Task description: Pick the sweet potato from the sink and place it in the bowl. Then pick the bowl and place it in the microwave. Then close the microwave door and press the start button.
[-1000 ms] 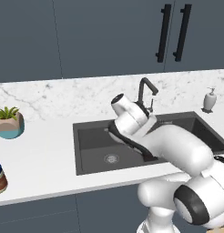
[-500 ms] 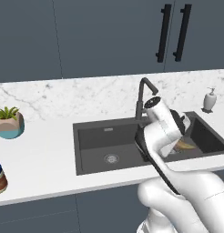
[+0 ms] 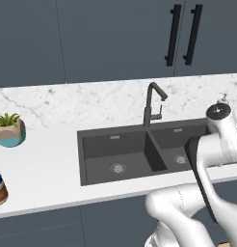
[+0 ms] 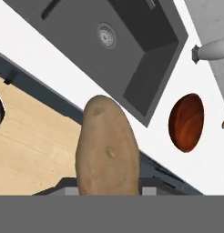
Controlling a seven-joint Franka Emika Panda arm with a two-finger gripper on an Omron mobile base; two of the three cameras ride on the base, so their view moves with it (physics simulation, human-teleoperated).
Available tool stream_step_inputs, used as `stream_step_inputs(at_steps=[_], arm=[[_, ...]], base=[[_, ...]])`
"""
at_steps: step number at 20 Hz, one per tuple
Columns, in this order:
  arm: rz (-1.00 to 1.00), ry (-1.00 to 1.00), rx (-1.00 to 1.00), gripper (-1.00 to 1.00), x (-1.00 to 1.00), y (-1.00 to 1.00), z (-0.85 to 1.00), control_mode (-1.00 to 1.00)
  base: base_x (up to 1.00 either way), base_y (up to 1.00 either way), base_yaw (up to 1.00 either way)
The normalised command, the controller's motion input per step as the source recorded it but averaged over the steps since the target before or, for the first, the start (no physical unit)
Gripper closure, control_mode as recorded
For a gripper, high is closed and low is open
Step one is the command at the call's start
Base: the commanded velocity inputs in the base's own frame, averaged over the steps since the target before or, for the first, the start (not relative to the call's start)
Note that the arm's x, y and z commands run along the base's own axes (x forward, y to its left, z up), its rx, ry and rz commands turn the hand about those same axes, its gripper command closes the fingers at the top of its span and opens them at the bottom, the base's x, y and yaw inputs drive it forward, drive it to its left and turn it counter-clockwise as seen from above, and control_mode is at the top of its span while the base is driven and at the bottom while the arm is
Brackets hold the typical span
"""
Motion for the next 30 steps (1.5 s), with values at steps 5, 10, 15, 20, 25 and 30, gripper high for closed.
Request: stream_step_inputs(at_steps=[5,10,15,20,25,30], arm=[[0.05,-0.01,0.0,1.0,0.0,-1.0,0.43,-1.0],[0.06,0.06,0.0,1.0,0.34,-1.0,0.02,-1.0],[0.05,0.1,0.0,1.0,0.74,-1.0,0.0,-1.0],[0.01,0.16,0.0,1.0,0.88,-1.0,0.0,-1.0],[0.0,0.2,0.01,1.0,0.87,-1.0,-0.02,-1.0],[0.07,0.17,0.08,1.0,0.58,-1.0,-0.36,-1.0]], base=[[0.0,0.0,0.0],[0.0,0.0,0.0],[0.0,0.0,0.0],[0.0,0.0,0.0],[0.0,0.0,0.0],[0.0,0.0,0.0]])
